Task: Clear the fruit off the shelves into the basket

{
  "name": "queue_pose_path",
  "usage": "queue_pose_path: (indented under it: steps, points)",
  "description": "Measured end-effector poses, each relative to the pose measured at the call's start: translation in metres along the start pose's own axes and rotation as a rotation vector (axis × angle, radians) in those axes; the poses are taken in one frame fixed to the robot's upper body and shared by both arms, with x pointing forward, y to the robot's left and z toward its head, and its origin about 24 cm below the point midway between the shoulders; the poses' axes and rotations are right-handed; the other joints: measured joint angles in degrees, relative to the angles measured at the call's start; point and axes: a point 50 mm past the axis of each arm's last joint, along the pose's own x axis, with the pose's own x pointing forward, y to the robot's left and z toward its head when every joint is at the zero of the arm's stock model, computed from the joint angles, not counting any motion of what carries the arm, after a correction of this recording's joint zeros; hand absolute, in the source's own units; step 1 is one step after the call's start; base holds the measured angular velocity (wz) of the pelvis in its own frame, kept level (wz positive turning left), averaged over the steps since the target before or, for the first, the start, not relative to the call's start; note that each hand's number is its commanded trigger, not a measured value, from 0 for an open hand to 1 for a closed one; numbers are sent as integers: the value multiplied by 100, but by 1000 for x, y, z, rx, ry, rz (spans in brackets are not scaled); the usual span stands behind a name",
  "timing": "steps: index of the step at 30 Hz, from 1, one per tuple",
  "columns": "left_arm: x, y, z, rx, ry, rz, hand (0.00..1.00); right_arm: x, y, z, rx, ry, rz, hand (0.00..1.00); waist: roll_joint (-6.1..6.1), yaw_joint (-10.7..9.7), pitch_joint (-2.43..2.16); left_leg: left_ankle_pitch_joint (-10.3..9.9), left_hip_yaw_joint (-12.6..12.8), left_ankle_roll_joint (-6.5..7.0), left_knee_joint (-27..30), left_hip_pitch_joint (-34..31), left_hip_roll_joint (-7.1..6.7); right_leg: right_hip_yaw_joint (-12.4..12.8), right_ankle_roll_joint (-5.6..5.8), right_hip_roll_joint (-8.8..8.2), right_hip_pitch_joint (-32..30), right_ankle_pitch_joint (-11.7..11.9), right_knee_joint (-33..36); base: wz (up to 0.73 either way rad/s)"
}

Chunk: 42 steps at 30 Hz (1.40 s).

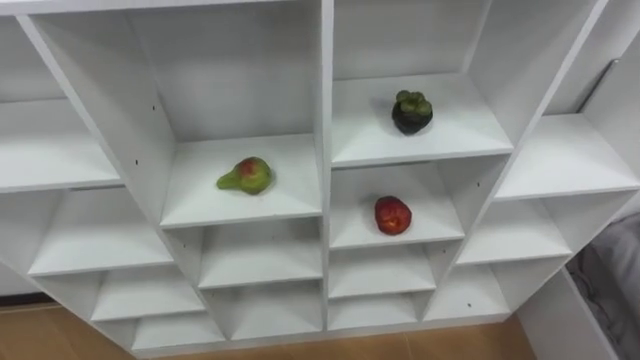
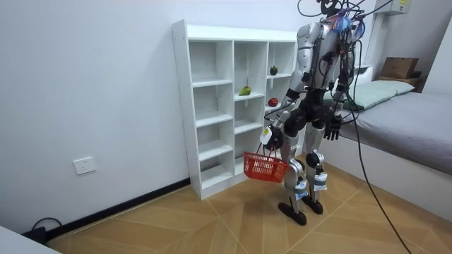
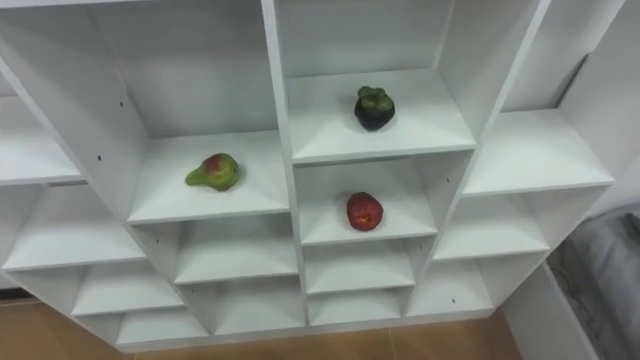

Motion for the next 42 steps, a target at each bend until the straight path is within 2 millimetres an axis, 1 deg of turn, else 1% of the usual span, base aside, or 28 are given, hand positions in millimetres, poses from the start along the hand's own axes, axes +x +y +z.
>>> queue_pose_path:
  steps: [2, 7, 10, 12, 16, 17, 19, 21, 22, 25, 27, 28, 30, 31, 33, 37, 40, 41, 42]
  points:
    - [0, 0, 1, -1, -10, 5, 100, 0, -2, 4, 1, -25, -31, 0, 0, 6, 0, 0, 1, 0, -7, -6, 1, 17, 0, 4, -19, 0, 3, -4]
    - [1, 4, 8, -9, -46, 45, 100, -2, -12, 24, 27, -136, -109, 0, 21, 3, 8, 0, 24, 0, -26, -50, 4, 43, 5, 10, -105, 16, 7, -3]
    - [1, 6, 12, -16, -72, 69, 100, -4, -19, 38, 119, -214, -153, 0, 35, 11, 5, 0, 39, 0, -49, -87, 8, 74, 8, 19, -160, 34, -10, -6]
    - [0, 7, 13, -20, -91, 87, 100, -9, -25, 52, 194, -302, -199, 0, 36, 6, 6, 0, 47, 0, -44, -90, 7, 103, 7, 20, -165, 48, -28, -9]
    - [0, 8, 19, -32, -130, 101, 100, -15, -32, 68, 251, -404, -251, 0, 24, 8, 1, 0, 58, 0, -33, -112, 6, 112, 9, 20, -165, 75, -36, -4]
    - [1, 10, 22, -36, -144, 107, 100, -18, -35, 75, 260, -442, -264, 0, 6, 13, -12, 0, 85, 0, -32, -120, 7, 113, 10, 18, -177, 76, -35, 0]
    - [1, 11, 24, -40, -158, 121, 100, -26, -37, 84, 273, -514, -286, 0, 10, 6, -4, 0, 149, 0, -33, -124, 9, 135, 10, 19, -179, 77, -58, -6]
    - [0, 12, 26, -44, -173, 125, 100, -38, -41, 96, 283, -618, -320, 0, 13, 5, -10, 0, 173, 0, -33, -120, 11, 177, 11, 32, -160, 109, -116, -9]
    - [0, 12, 27, -45, -178, 126, 100, -41, -42, 98, 286, -640, -329, 0, 11, 2, -11, 0, 173, 0, -33, -119, 11, 180, 12, 33, -160, 112, -120, -5]
    - [0, 13, 31, -76, -200, 130, 100, -60, -47, 110, 308, -754, -377, 0, 8, 5, -18, 0, 182, 0, -34, -131, 13, 198, 12, 31, -188, 112, -111, -4]
    - [-2, 14, 33, -103, -226, 134, 100, -79, -48, 120, 318, -864, -408, 0, 3, 11, -21, 0, 178, 0, -34, -154, 22, 269, 5, 45, -244, 118, -93, -15]
    - [-2, 14, 32, -110, -228, 132, 100, -84, -49, 123, 320, -894, -413, 0, 4, 12, -20, 0, 174, 0, -35, -157, 24, 283, 5, 48, -249, 124, -96, -15]
    - [-2, 14, 30, -136, -235, 129, 100, -102, -52, 132, 336, -1001, -431, 0, -2, 3, -21, 0, 173, 0, -35, -158, 29, 321, 1, 62, -255, 141, -102, -9]
    - [-2, 14, 30, -144, -240, 130, 100, -105, -53, 134, 340, -1023, -437, 0, -7, 1, -21, 0, 173, 0, -35, -159, 29, 324, 0, 64, -258, 143, -102, -5]
    - [-2, 15, 32, -167, -257, 128, 100, -121, -57, 141, 357, -1105, -460, 0, -10, -9, -20, 0, 175, 0, -36, -182, 5, 328, -2, 69, -275, 149, -111, 0]
    - [-2, 15, 34, -173, -272, 124, 100, -137, -62, 148, 382, -1203, -497, 0, 10, -3, -27, 0, 175, 0, -35, -259, 10, 326, -5, 81, -353, 168, -104, 0]
    - [-2, 14, 34, -167, -265, 118, 100, -146, -64, 152, 391, -1247, -523, 0, 38, 6, -30, 0, 176, 0, -38, -271, 11, 327, 1, 82, -365, 174, -107, 0]
    - [-2, 13, 33, -166, -262, 116, 100, -153, -65, 155, 394, -1277, -536, 0, 62, 7, -28, 0, 177, 0, -45, -286, 11, 327, 5, 84, -381, 181, -107, 0]
    - [-2, 13, 33, -165, -263, 116, 100, -160, -67, 158, 391, -1311, -561, 0, 88, 17, -35, 0, 177, 0, -46, -313, 11, 329, 4, 86, -413, 193, -101, 0]
